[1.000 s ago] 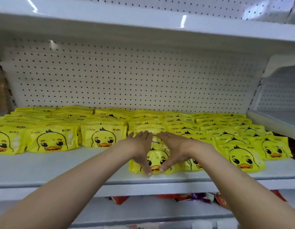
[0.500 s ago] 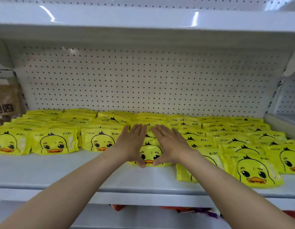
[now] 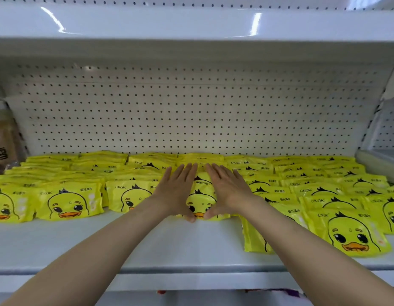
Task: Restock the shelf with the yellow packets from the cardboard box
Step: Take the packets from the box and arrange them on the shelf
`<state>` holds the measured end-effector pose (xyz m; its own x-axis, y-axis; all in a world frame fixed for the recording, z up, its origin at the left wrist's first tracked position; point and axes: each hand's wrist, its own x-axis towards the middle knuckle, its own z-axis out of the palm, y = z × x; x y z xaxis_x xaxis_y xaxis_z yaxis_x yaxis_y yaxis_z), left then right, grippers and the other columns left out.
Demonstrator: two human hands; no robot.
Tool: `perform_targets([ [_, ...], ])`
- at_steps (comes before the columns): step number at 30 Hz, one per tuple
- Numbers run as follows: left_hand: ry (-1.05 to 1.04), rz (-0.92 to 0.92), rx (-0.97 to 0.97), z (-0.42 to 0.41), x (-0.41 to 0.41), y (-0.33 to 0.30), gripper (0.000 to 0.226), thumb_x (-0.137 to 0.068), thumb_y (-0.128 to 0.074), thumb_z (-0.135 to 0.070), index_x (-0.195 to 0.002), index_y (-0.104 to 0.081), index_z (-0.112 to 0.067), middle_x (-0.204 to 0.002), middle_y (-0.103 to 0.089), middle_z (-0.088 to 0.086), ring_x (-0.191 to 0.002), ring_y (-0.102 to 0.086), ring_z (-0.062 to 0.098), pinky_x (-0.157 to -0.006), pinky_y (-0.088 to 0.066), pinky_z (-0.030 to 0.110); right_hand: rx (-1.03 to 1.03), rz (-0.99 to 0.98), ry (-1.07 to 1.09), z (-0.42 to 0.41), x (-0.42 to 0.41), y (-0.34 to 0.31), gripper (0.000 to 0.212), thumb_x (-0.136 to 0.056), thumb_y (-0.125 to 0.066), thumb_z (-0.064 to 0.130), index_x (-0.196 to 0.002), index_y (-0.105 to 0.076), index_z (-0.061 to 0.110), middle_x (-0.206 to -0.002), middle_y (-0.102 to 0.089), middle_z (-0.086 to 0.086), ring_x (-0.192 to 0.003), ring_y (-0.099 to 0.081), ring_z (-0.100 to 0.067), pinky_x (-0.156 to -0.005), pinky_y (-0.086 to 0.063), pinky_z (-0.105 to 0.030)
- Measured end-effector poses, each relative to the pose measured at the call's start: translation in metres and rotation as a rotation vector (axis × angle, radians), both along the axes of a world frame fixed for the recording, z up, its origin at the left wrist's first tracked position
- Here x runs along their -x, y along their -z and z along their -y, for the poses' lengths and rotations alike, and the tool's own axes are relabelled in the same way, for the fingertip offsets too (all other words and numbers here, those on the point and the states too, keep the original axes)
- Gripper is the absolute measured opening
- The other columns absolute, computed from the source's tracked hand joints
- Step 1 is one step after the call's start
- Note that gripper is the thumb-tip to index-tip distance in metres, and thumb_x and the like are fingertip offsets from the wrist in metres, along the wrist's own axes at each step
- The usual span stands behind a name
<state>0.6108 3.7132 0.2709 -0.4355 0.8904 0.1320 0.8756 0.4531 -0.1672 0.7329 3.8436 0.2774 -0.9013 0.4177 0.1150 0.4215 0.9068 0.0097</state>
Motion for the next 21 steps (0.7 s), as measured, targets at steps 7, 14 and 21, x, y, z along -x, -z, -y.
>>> perform_targets([
  [7,0.043,0.029,0.024,-0.001,-0.003,-0.005,0.144,-0.060,-0.081,-0.061,-0.153,0.018,-0.014,-0.163,0.008,0.006,-0.151,0.007,0.022,-0.121,0.003,0.047,-0.021,-0.029,-0.042,0.003,-0.010,0.005,0.130,-0.061,-0.081,0.064,-0.157,-0.008,0.018,-0.164,-0.008,-0.002,-0.152,-0.002,-0.019,-0.124,-0.005,-0.047],
  [14,-0.008,-0.062,-0.010,-0.014,-0.004,-0.004,0.131,-0.060,-0.083,-0.057,-0.153,-0.003,-0.009,-0.157,-0.025,0.005,-0.145,-0.024,0.024,-0.119,-0.019,0.043,-0.092,-0.070,-0.013,0.003,0.002,0.002,0.114,-0.061,-0.082,0.063,-0.149,-0.025,0.018,-0.156,-0.029,-0.001,-0.147,-0.023,-0.020,-0.122,-0.017,-0.046],
  [21,-0.016,-0.029,0.045,-0.014,-0.004,-0.005,0.139,-0.057,-0.081,-0.064,-0.154,0.002,-0.010,-0.160,-0.018,0.005,-0.147,-0.018,0.025,-0.120,-0.015,0.047,0.001,0.022,-0.014,0.000,-0.003,-0.005,0.130,-0.060,-0.082,0.065,-0.157,-0.008,0.020,-0.162,-0.017,0.002,-0.150,-0.015,-0.020,-0.121,-0.017,-0.048],
])
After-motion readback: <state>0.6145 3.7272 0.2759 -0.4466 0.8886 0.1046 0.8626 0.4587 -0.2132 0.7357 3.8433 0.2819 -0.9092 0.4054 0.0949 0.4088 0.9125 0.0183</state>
